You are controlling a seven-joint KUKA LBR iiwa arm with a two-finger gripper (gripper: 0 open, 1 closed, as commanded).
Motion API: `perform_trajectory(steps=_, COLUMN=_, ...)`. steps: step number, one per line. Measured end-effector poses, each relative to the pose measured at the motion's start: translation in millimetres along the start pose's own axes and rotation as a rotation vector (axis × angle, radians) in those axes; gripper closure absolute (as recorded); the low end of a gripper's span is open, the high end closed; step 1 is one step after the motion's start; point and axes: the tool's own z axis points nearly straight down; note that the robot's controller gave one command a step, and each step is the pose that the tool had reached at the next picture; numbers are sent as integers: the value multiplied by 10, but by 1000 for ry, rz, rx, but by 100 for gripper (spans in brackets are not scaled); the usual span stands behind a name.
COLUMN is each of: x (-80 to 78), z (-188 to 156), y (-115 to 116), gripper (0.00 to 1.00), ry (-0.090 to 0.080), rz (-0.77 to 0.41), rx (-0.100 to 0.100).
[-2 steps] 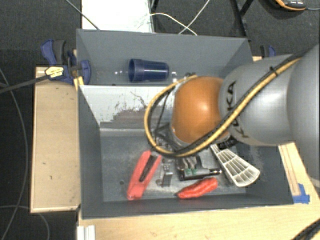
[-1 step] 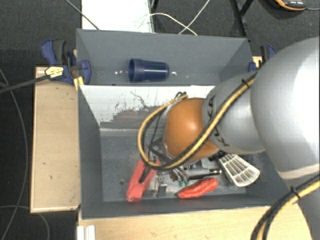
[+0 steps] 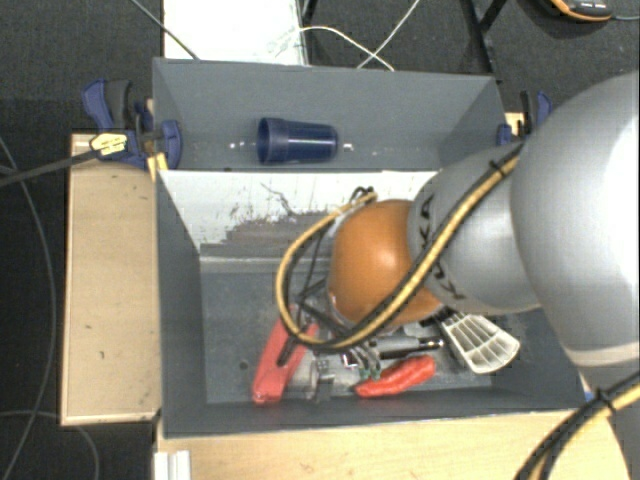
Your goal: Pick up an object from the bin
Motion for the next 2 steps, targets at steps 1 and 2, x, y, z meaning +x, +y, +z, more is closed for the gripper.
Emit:
perform_trajectory(steps=1, x=-158, z=-1173, y=-58, gripper=0, ry=-2, rz=47, rx=0)
perform_trajectory(steps=2, x=-121, z=99, y=80, gripper=0, ry=4, rz=46, rx=-1)
